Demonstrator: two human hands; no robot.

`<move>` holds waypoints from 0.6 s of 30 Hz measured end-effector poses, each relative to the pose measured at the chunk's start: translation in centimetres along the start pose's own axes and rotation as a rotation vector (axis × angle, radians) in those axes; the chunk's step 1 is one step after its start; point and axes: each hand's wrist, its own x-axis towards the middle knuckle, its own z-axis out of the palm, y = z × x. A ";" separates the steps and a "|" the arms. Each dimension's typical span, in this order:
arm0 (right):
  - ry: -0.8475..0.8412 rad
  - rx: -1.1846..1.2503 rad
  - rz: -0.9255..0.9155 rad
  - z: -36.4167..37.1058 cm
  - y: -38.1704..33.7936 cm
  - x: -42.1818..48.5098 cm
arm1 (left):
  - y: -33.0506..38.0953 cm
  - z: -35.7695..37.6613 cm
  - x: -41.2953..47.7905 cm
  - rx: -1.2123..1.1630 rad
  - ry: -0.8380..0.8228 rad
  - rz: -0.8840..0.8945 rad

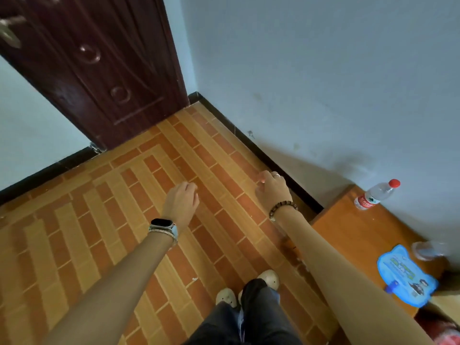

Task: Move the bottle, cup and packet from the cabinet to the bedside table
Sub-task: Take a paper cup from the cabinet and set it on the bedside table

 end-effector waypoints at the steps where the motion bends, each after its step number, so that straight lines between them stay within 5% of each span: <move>1: -0.013 -0.014 -0.043 0.5 -1.4 0.2 | -1.3 -0.7 -0.8 0.009 0.014 -0.033; 18: -0.342 -0.167 -0.831 9.9 -26.8 8.0 | -16.6 -10.2 -12.4 0.135 0.212 -0.804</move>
